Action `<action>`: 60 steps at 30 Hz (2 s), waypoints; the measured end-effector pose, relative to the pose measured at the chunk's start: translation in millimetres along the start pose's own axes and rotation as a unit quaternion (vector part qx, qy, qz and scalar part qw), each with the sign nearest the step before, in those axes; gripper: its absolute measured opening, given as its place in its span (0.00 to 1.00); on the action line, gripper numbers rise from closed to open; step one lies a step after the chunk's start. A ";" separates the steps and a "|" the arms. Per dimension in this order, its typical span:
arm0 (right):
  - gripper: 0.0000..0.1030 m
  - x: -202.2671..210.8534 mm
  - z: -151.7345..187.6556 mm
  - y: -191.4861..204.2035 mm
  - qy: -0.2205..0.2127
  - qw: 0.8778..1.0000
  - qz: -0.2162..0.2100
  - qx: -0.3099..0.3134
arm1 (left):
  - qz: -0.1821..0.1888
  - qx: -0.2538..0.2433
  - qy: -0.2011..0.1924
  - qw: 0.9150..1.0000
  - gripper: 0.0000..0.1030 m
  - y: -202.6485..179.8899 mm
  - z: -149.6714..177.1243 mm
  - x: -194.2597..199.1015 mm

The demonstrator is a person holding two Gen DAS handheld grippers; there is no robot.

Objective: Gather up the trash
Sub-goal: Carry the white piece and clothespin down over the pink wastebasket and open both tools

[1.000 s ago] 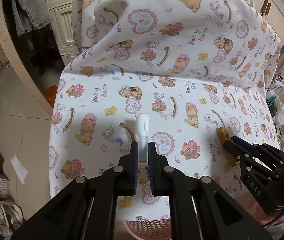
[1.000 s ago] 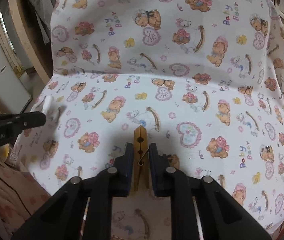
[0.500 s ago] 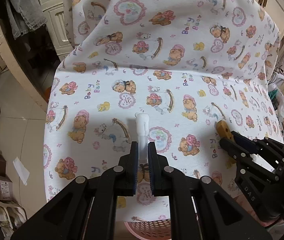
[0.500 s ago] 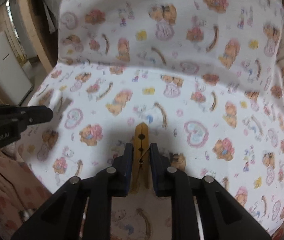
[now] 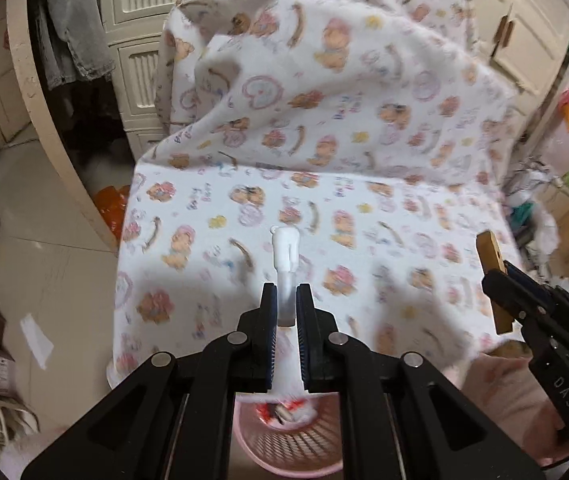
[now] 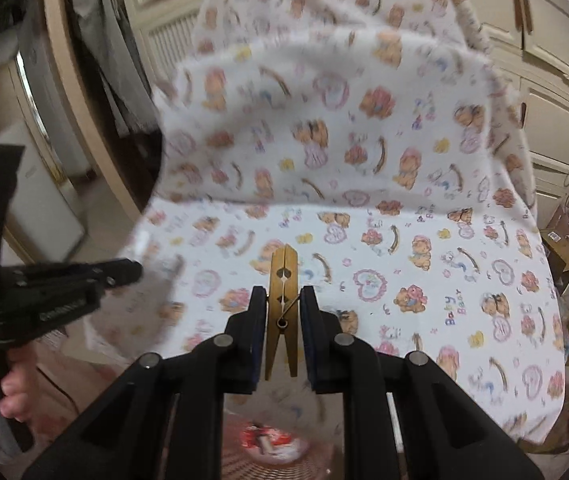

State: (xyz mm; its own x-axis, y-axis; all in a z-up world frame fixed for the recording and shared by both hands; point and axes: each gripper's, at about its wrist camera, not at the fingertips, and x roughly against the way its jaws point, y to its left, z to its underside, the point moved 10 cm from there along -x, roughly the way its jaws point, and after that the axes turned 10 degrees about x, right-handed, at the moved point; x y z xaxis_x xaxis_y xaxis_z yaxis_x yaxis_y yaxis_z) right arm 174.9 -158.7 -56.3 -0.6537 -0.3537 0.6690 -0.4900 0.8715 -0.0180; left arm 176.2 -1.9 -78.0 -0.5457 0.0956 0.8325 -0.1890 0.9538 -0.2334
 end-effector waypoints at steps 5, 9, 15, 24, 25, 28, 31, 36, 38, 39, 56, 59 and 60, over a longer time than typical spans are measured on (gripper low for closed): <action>0.15 45.7 5.1 11.1 -0.039 0.999 0.000 -0.015 | 0.016 -0.019 0.000 1.000 0.08 -18.2 26.0 31.5; 0.15 70.3 19.5 20.8 -0.050 0.998 -0.001 -0.029 | 0.041 -0.015 -0.004 0.999 0.08 -30.6 44.8 48.8; 0.15 77.2 55.9 35.2 -0.024 0.999 -0.008 -0.046 | 0.039 -0.006 0.011 0.999 0.08 -27.0 77.0 39.4; 0.15 33.6 99.1 38.5 0.053 0.998 0.004 -0.045 | 0.010 0.013 0.088 0.996 0.08 7.6 116.2 -13.2; 0.15 31.1 100.6 38.5 0.057 0.997 0.008 -0.042 | 0.009 0.015 0.095 0.995 0.08 9.4 119.0 -16.3; 0.15 21.2 107.9 40.1 0.074 0.996 0.010 -0.040 | -0.004 0.007 0.108 0.994 0.08 11.6 127.7 -21.7; 0.15 12.9 116.3 41.6 0.090 0.995 0.004 -0.042 | -0.002 0.013 0.133 0.991 0.08 13.4 139.7 -28.6; 0.15 -3.8 128.5 45.7 0.121 0.991 -0.024 -0.060 | -0.006 0.028 0.179 0.983 0.08 20.1 157.5 -45.3; 0.15 -12.9 137.7 46.3 0.138 0.987 -0.035 -0.073 | -0.015 0.033 0.191 0.981 0.08 25.6 164.3 -53.7; 0.15 -19.7 145.8 45.2 0.152 0.984 -0.038 -0.081 | -0.019 0.037 0.199 0.979 0.08 28.5 168.7 -59.3; 0.16 -113.9 281.1 41.2 0.357 0.917 -0.064 -0.163 | -0.070 0.041 0.262 0.962 0.27 49.5 209.5 -113.7; 0.16 -114.2 289.2 44.1 0.366 0.912 -0.070 -0.173 | -0.069 0.045 0.256 0.963 0.40 51.5 206.4 -108.7; 0.16 -114.1 289.8 44.0 0.367 0.912 -0.068 -0.170 | -0.068 0.045 0.253 0.964 0.43 51.6 204.9 -106.4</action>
State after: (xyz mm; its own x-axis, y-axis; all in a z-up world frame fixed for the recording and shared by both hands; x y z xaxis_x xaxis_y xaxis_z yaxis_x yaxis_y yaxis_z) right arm 60.8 -178.4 -348.7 0.0231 -0.2530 0.9672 -0.2483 0.9357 0.2507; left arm 57.2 -21.2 -281.6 -0.0471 0.1206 0.9916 -0.3138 0.9406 -0.1293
